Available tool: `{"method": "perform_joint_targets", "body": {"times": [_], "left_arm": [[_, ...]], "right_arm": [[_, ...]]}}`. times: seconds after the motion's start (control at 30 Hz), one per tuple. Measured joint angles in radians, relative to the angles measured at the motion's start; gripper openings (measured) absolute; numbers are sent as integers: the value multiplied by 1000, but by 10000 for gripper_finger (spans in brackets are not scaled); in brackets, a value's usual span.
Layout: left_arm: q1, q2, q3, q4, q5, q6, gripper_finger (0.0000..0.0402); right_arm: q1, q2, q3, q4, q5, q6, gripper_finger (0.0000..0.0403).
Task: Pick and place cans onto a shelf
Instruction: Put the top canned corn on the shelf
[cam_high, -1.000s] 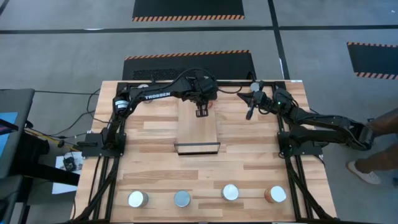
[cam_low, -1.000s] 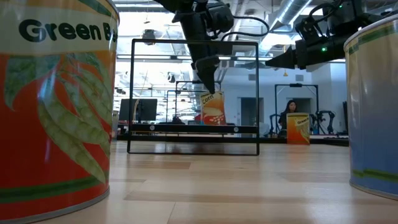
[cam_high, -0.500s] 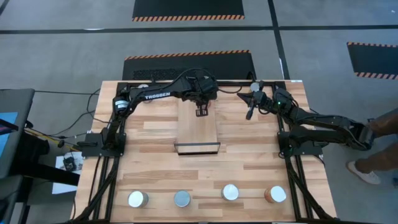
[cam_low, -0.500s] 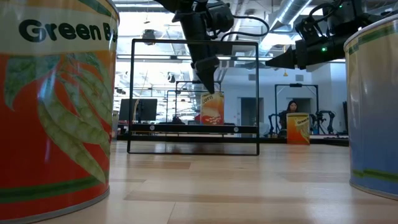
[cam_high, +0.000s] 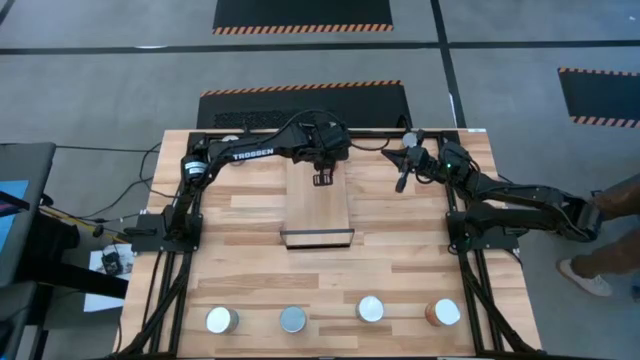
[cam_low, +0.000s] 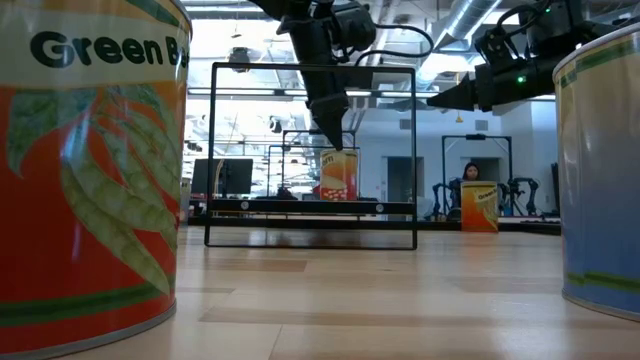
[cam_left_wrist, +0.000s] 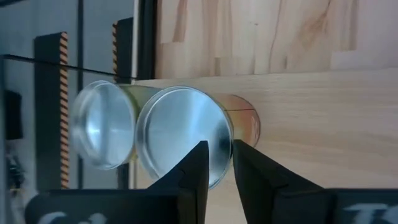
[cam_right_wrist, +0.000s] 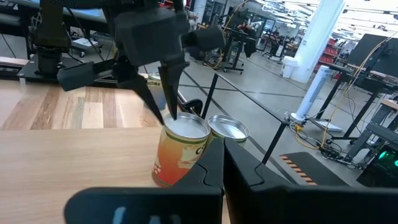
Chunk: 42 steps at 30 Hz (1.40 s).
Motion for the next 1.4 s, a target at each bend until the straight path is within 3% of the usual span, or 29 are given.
{"method": "perform_joint_targets", "body": {"times": [0.13,0.37,0.5,0.63,0.8,0.87,1.0,1.4], "left_arm": [[-11,-47,0,18,10,15,44],[-2,-165,-56,16,230,-14,4],[12,-280,-261,100,343,-15,1],[22,-433,-549,350,346,-29,0],[74,-567,-862,695,187,-66,0],[112,-571,-946,824,172,-74,0],[185,-516,-1023,1038,316,-76,0],[238,-372,-1025,1246,505,-92,0]], "right_arm": [[0,0,0,-1,0,0,16],[0,0,0,-15,0,-1,18],[0,0,0,-30,0,-2,13],[2,0,0,-27,5,-1,14],[19,0,0,-24,6,31,14],[32,0,0,-22,6,33,13],[51,0,0,-7,7,33,12],[73,0,0,-7,12,33,13]]}}
